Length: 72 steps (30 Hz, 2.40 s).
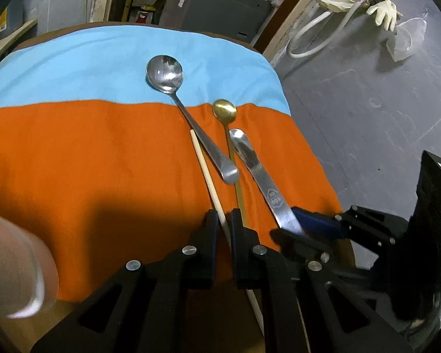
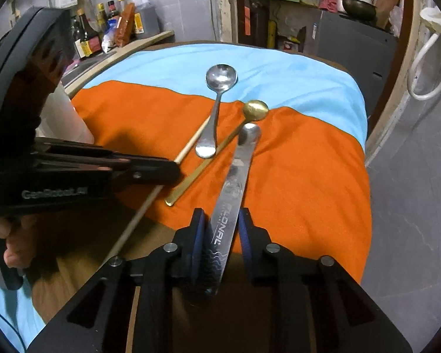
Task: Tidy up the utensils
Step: 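Close the left tool on a wooden chopstick while the right tool grasps a silver knife, then lift the chopstick and knife and carry both over the white basket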
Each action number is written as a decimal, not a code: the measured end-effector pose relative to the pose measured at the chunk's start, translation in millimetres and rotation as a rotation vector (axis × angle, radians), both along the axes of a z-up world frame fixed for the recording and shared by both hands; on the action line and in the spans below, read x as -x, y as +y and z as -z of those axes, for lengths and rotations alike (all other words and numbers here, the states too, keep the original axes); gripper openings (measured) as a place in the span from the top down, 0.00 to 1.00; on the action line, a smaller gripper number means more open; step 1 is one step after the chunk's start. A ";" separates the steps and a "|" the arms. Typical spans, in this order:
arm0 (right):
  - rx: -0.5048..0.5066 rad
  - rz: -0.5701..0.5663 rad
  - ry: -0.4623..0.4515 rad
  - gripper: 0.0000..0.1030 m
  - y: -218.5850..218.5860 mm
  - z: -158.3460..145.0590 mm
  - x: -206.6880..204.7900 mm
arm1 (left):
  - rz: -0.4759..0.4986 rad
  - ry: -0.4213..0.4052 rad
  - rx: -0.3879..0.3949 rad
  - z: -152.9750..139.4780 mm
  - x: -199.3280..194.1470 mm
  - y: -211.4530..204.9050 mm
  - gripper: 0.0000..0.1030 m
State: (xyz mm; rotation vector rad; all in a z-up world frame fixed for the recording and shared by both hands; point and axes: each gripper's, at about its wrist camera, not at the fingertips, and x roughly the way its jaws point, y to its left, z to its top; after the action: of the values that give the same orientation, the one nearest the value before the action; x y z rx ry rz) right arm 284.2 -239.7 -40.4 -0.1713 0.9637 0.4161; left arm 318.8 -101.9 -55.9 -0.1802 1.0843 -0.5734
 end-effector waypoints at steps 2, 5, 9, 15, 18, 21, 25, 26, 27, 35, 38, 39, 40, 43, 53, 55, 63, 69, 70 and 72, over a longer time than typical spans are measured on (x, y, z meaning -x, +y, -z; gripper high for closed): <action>0.006 0.003 0.002 0.82 -4.0 -0.9 6.1 | 0.010 0.004 0.001 -1.1 6.6 3.3 0.95; 0.021 -0.001 0.012 0.84 -10.7 -3.9 17.8 | 0.035 0.005 -0.018 -4.7 20.8 10.1 0.96; 0.048 -0.011 0.027 0.84 -12.9 -5.9 21.5 | 0.067 -0.013 -0.061 -9.7 39.6 14.8 0.96; 0.094 0.000 0.023 0.67 -0.6 -2.4 5.5 | 0.092 -0.018 -0.117 -11.9 41.2 2.3 0.96; 0.085 0.000 0.041 0.65 0.8 0.7 -6.7 | 0.113 -0.017 -0.151 -11.8 37.5 -3.8 0.96; 0.072 -0.007 0.059 0.63 1.3 1.6 -13.7 | 0.129 0.002 -0.173 -11.2 30.4 -9.3 0.95; 0.064 -0.013 0.071 0.73 2.3 1.4 -13.4 | 0.143 0.008 -0.200 -9.5 24.0 -14.8 0.95; 0.054 -0.006 0.074 0.75 1.4 1.3 -13.1 | 0.145 0.001 -0.209 -9.5 24.1 -16.9 0.95; 0.052 -0.003 0.075 0.81 1.6 1.2 -12.6 | 0.150 -0.008 -0.218 -9.0 23.9 -18.1 0.95; -0.062 0.065 0.061 0.86 -5.7 -3.5 -2.4 | 0.079 -0.097 -0.104 -15.7 48.4 2.6 0.98; -0.146 0.081 0.001 0.86 -9.7 -6.6 14.8 | 0.058 -0.180 -0.023 -26.5 67.3 16.4 0.98; -0.182 0.089 -0.032 0.86 -10.8 -8.5 22.1 | 0.051 -0.211 0.002 -30.0 74.2 21.0 0.98; -0.205 0.089 -0.062 0.86 -11.2 -10.7 27.3 | 0.034 -0.257 0.034 -34.7 83.1 27.0 0.98; -0.267 0.087 -0.176 0.86 -9.7 -21.7 44.8 | -0.008 -0.385 0.072 -48.1 102.3 36.0 0.98; -0.416 0.038 -0.497 0.86 11.0 -74.7 76.3 | -0.137 -0.722 0.112 -89.0 139.1 50.7 0.98; -0.441 0.023 -0.557 0.86 15.2 -86.4 79.4 | -0.167 -0.770 0.103 -96.5 142.1 54.2 0.98; -0.560 -0.057 -0.684 0.86 50.5 -125.3 67.0 | -0.248 -0.882 0.187 -124.6 131.2 99.1 0.98; -0.728 -0.112 -0.694 0.86 87.7 -139.1 41.9 | -0.373 -0.909 0.272 -138.5 113.5 165.7 0.98; -0.749 -0.114 -0.691 0.86 92.4 -139.3 38.3 | -0.399 -0.918 0.277 -141.7 109.1 176.1 0.98; -0.800 -0.112 -0.684 0.86 102.6 -138.9 29.6 | -0.452 -0.930 0.290 -144.8 99.4 195.9 0.98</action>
State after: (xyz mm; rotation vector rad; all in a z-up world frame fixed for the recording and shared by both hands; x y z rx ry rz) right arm 254.6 -137.2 98.5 0.3477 0.0727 0.7536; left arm 219.4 94.0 88.9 -0.3545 0.0422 -0.3296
